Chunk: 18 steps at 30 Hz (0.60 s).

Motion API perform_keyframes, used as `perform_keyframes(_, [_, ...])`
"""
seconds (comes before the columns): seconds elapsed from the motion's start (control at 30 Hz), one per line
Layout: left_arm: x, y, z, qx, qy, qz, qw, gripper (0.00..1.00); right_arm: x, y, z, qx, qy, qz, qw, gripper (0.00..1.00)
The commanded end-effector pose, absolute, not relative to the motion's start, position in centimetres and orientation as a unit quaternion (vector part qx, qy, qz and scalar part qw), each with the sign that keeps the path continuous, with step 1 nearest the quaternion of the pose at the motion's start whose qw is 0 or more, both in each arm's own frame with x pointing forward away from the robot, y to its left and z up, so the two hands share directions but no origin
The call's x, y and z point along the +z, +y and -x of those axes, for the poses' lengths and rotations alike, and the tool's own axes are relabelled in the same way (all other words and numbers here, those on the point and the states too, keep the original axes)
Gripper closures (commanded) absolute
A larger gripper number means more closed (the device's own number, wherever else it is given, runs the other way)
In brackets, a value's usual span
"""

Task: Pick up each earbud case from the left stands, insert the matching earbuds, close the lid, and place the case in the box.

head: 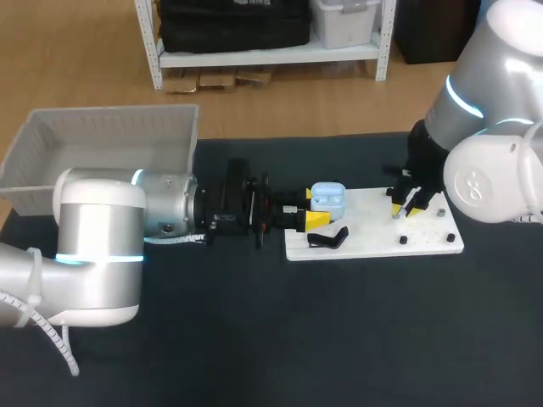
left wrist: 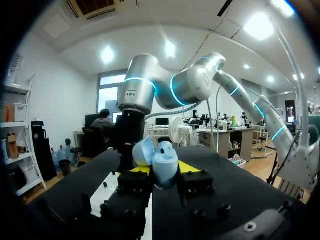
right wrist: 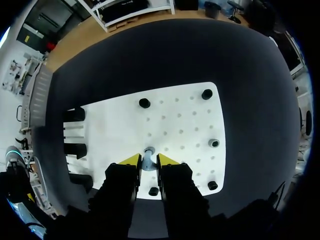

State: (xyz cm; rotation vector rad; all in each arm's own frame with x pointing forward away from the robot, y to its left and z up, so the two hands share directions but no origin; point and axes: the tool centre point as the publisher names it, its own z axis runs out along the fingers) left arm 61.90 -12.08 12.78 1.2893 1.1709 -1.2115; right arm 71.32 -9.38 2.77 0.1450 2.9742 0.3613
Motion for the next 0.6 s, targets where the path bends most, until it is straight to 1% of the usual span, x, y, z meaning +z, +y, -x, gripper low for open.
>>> perform_keyframes(0.03, [12.7,-12.1,-61.7,-0.497,0.482,-0.529,0.491,1.00,2.9,-9.5,-71.2,0.118,0.989,-0.049,0.071,0.96])
perform_keyframes(0.07, [12.7,-12.1,-61.7,-0.497,0.482,-0.529,0.491,1.00,3.0,-9.5,-71.2,0.118,0.989,-0.048,0.071,1.00])
perform_keyframes(0.3, [12.7,-12.1,-61.7,-0.497,0.482,-0.529,0.491,1.00,3.6,-9.8,-70.9,0.114,0.990,-0.047,0.073,1.00])
perform_keyframes(0.6, [12.7,-12.1,-61.7,-0.497,0.482,-0.529,0.491,1.00,6.2,-10.2,-69.5,0.102,0.991,-0.037,0.084,1.00])
